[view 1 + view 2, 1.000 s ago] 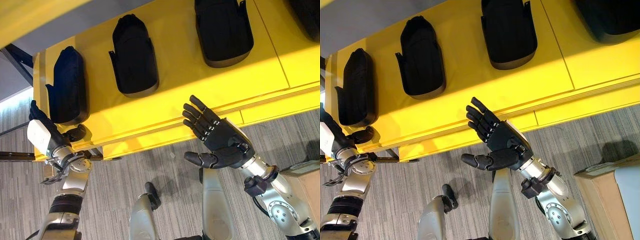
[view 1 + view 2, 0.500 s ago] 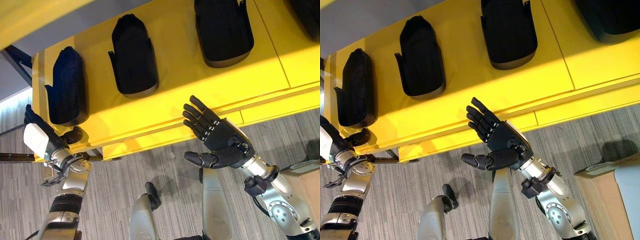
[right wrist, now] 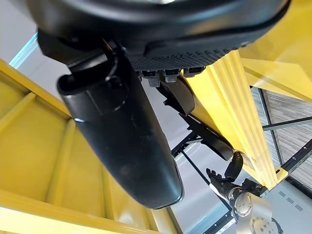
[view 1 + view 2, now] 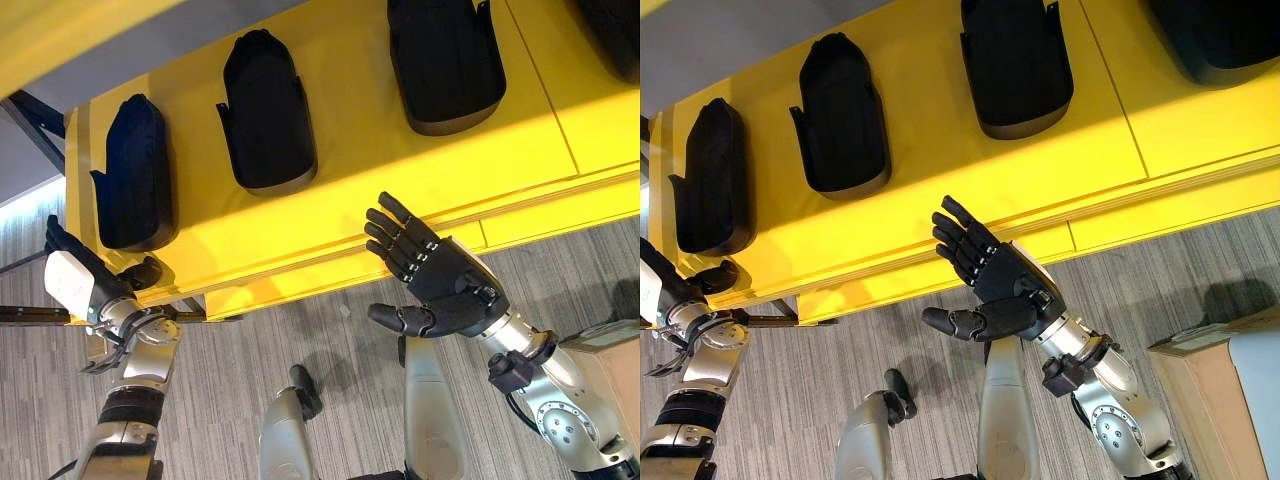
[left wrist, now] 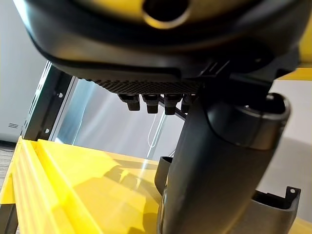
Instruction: Move parts from the plastic box to the shelf.
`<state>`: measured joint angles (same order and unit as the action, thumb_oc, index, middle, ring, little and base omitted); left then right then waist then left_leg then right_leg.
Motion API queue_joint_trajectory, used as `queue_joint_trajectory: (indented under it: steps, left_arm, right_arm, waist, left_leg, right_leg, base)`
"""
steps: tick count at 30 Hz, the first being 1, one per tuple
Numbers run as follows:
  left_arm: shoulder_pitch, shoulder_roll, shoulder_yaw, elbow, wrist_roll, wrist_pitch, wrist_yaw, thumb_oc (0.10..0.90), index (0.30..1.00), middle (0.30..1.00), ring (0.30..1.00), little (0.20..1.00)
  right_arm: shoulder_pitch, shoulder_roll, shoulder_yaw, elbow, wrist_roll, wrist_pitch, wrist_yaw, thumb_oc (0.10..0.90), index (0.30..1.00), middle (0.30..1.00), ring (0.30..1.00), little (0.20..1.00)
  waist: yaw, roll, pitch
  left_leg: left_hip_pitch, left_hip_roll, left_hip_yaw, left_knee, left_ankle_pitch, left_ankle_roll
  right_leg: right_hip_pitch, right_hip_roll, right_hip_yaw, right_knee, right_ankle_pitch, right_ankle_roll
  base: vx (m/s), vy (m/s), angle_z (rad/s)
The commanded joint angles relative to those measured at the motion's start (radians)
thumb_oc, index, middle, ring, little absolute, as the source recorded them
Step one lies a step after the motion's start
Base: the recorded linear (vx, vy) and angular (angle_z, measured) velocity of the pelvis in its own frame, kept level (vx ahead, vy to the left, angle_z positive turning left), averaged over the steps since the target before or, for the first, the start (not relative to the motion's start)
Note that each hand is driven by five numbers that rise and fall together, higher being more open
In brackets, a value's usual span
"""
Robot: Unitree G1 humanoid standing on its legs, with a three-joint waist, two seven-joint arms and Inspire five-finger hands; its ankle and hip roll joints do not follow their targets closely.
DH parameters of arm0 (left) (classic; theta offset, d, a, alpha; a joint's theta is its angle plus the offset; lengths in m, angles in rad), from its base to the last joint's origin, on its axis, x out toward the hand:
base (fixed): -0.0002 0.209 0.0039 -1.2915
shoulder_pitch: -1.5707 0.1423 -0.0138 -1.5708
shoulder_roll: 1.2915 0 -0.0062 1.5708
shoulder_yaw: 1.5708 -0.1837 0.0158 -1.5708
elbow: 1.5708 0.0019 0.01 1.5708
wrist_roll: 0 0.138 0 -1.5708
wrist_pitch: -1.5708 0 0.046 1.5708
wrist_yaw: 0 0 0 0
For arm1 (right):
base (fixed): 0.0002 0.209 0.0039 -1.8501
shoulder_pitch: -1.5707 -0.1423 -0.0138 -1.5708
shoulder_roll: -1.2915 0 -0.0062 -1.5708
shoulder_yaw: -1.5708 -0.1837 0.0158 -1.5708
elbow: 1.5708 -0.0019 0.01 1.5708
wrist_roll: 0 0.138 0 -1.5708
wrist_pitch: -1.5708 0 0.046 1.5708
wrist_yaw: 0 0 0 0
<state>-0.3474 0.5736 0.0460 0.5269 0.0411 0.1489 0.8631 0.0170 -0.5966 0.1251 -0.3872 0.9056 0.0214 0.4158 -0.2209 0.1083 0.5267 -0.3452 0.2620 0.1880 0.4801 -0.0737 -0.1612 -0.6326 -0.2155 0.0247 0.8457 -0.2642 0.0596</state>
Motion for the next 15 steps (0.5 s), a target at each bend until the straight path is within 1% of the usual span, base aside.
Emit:
queue_joint_trajectory:
  steps: [1,7,15]
  left_arm:
    - [-0.020,0.191,0.122,0.050,0.005,-0.044,0.086,0.900,1.000,1.000,1.000,1.000]
    - [-0.051,0.197,0.119,0.077,-0.008,-0.065,0.096,0.900,1.000,1.000,1.000,1.000]
    - [-0.079,0.203,0.116,0.087,-0.004,-0.067,0.102,0.900,1.000,1.000,1.000,1.000]
  right_arm:
    - [-0.102,0.069,0.000,-0.097,0.032,-0.053,0.052,0.900,1.000,1.000,1.000,1.000]
    - [-0.105,0.064,-0.002,-0.099,0.032,-0.044,0.056,0.900,1.000,1.000,1.000,1.000]
    - [-0.107,0.064,-0.004,-0.105,0.031,-0.032,0.057,0.900,1.000,1.000,1.000,1.000]
  waist:
    - [-0.032,-0.057,-0.065]
    - [-0.041,-0.055,-0.066]
    - [-0.046,-0.055,-0.069]
  left_leg:
    - [-0.022,-0.058,0.060,0.105,-0.033,0.105]
    - [-0.022,-0.057,0.064,0.106,-0.033,0.104]
    - [-0.016,-0.056,0.067,0.104,-0.033,0.103]
  right_leg:
    - [0.094,0.046,-0.037,-0.028,-0.077,-0.069]
    - [0.089,0.047,-0.032,-0.024,-0.079,-0.071]
    - [0.089,0.048,-0.029,-0.022,-0.081,-0.073]
  base:
    - [0.00,0.000,0.00]
    - [0.00,0.005,-0.01]
    - [0.00,0.003,-0.02]
